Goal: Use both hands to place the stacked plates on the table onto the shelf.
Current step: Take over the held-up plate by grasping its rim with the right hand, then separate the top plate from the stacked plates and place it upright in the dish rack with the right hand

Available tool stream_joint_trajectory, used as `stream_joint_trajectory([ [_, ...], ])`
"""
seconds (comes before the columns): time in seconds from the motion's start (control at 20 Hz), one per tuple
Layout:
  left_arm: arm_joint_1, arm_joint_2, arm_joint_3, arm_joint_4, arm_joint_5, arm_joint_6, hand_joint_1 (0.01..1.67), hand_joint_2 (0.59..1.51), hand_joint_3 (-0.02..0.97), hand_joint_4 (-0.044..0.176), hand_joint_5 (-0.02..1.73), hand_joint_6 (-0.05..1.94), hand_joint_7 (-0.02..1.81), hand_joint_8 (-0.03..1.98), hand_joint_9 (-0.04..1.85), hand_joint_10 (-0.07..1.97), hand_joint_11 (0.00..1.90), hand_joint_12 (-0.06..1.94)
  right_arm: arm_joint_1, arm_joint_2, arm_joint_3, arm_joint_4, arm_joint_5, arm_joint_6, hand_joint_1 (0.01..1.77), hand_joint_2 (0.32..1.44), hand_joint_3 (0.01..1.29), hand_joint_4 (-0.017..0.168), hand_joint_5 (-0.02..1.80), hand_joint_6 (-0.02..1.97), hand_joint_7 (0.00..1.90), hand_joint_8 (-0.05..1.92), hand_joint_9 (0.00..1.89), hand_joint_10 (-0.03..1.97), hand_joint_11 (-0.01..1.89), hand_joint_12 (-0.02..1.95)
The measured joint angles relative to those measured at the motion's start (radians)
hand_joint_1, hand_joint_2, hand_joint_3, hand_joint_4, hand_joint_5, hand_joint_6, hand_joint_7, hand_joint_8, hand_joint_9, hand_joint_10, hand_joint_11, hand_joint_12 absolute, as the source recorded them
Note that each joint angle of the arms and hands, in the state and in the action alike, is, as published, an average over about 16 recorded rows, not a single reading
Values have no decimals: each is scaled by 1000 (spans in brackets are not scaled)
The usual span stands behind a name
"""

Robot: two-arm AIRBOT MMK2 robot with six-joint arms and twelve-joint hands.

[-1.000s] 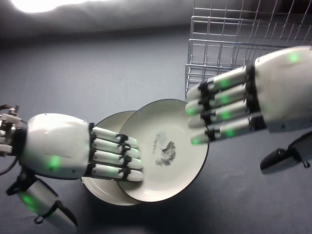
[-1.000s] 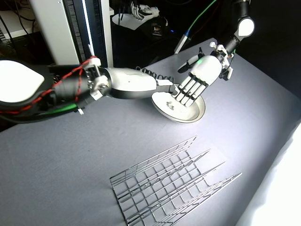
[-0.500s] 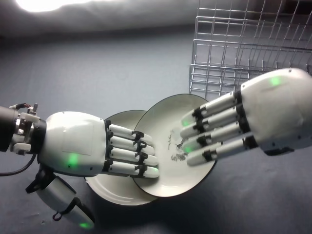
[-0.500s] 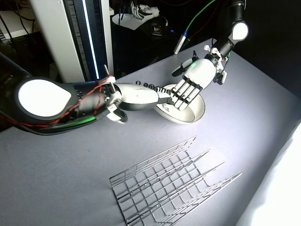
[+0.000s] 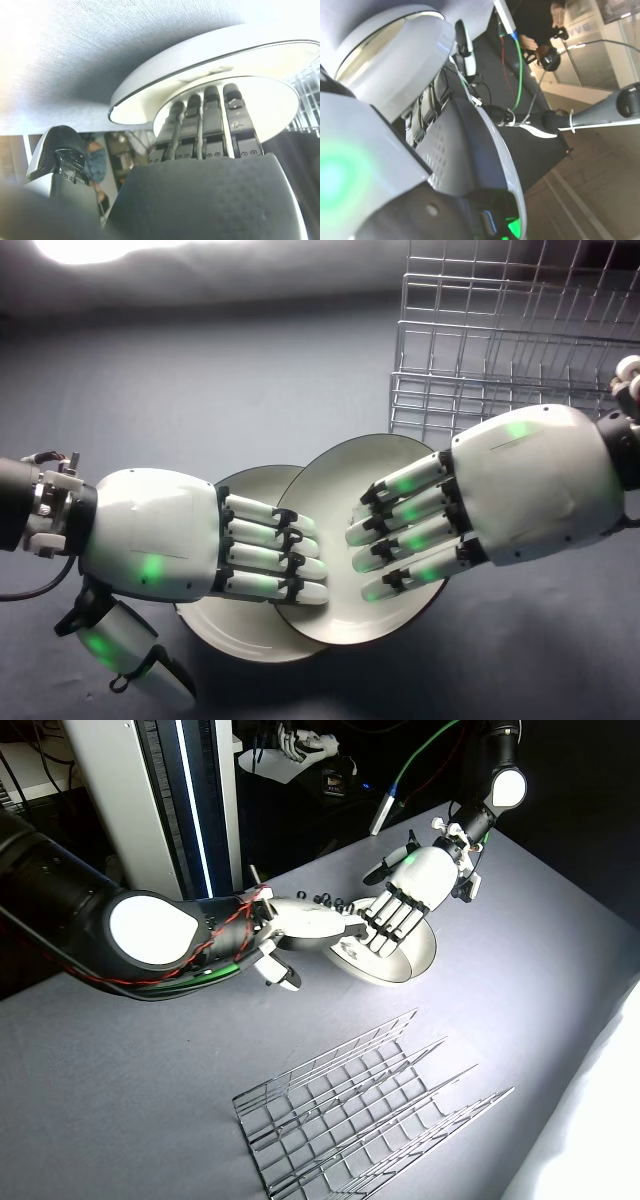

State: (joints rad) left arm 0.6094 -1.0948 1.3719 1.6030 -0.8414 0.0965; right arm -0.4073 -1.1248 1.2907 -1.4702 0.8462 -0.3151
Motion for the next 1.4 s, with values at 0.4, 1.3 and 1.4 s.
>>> stream_joint_trajectory([
  [0.4, 0, 6, 2, -6, -6, -4, 23, 1114, 17, -10, -7, -40, -6, -16, 18, 13, 22, 14, 2, -28, 17, 40, -84, 15, 1280, 993, 13, 6, 340, -2, 376, 1, 380, 25, 25, 1042],
  [1.3, 3, 18, 14, -9, -17, -17, 22, 1115, 17, -9, -4, -40, -5, -16, 23, -8, 25, 17, 20, -72, -17, 143, -191, 24, 1268, 1004, 14, 2, 775, 145, 830, 147, 839, 351, 515, 1091],
  [1.4, 3, 18, 16, -10, -18, -18, 22, 1115, 17, -9, -4, -40, -5, -16, 25, -9, 24, 20, 19, -74, -23, 150, -197, 24, 1267, 1001, 14, 0, 814, 199, 871, 208, 880, 473, 595, 1082],
])
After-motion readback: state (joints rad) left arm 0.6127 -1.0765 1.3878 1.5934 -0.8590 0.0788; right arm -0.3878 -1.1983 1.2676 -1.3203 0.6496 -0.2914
